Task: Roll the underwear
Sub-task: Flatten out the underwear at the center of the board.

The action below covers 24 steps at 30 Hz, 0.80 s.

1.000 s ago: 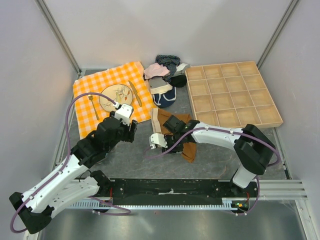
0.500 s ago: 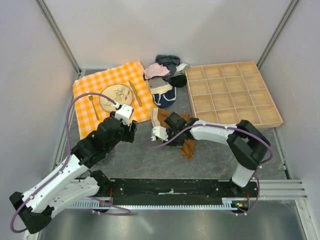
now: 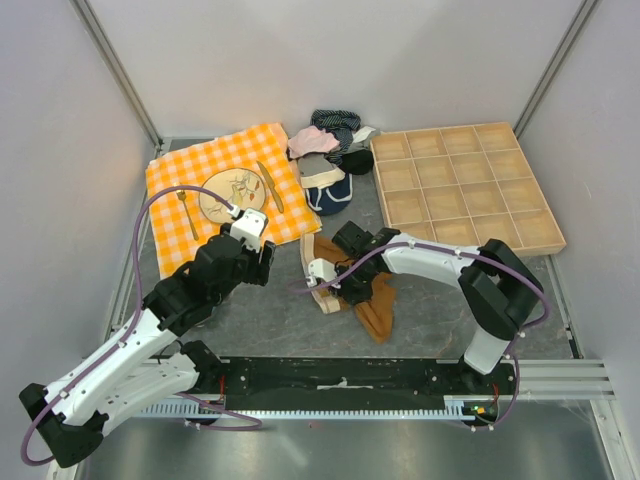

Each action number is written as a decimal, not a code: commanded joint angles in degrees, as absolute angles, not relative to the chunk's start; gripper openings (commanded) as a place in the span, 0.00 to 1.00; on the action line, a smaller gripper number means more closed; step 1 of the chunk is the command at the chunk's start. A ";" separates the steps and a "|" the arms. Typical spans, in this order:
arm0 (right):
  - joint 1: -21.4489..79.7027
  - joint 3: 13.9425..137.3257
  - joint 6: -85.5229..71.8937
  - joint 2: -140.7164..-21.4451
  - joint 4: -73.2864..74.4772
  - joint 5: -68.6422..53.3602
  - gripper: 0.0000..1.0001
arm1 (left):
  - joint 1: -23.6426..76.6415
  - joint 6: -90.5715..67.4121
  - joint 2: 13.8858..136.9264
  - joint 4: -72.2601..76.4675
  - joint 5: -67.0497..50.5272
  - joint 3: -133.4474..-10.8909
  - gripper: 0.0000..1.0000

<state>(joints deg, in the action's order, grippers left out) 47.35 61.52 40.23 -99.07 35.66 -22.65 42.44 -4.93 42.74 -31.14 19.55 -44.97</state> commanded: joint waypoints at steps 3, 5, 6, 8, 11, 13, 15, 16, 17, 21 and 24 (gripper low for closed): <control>47.64 73.03 48.42 -95.71 56.13 -45.07 0.00 | 42.10 -3.34 42.71 -29.00 19.25 -45.09 0.72; 47.64 75.13 49.04 -95.54 57.39 -47.54 0.00 | 42.10 -3.51 42.63 -29.00 18.55 -45.17 0.72; 47.64 75.41 49.48 -95.54 57.91 -47.55 0.00 | 42.10 -3.60 42.63 -28.92 18.20 -45.18 0.72; 47.55 75.24 49.83 -95.45 57.92 -45.71 0.00 | 42.01 -3.78 42.63 -28.92 17.41 -45.09 0.72; 46.67 74.10 52.02 -96.15 58.97 -44.74 0.00 | 42.01 -4.04 42.98 -28.92 16.35 -45.17 0.72; 46.84 73.74 58.23 -97.38 64.14 -44.65 0.00 | 41.92 -4.13 43.07 -28.92 16.00 -45.18 0.72; 48.16 72.25 61.16 -99.30 68.79 -44.82 0.04 | 41.92 -4.31 43.50 -28.92 15.38 -45.26 0.72; 48.77 71.03 64.39 -100.01 70.47 -45.26 0.11 | 41.84 -4.31 43.68 -29.00 14.95 -45.26 0.72; 50.52 70.15 65.29 -101.24 71.88 -46.66 0.15 | 41.66 -4.39 43.77 -28.92 14.68 -45.26 0.72; 51.77 67.94 66.45 -101.87 73.39 -48.43 0.32 | 41.49 -5.36 44.21 -28.92 13.01 -45.35 0.73; 44.85 71.36 65.21 -100.90 73.56 -50.26 0.34 | 41.22 -6.76 44.65 -28.66 10.21 -45.35 0.75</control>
<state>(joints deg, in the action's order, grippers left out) 51.75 67.94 62.08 -102.67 70.48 -44.40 41.76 -5.02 44.27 -31.11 14.26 -44.97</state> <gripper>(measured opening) 0.330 0.732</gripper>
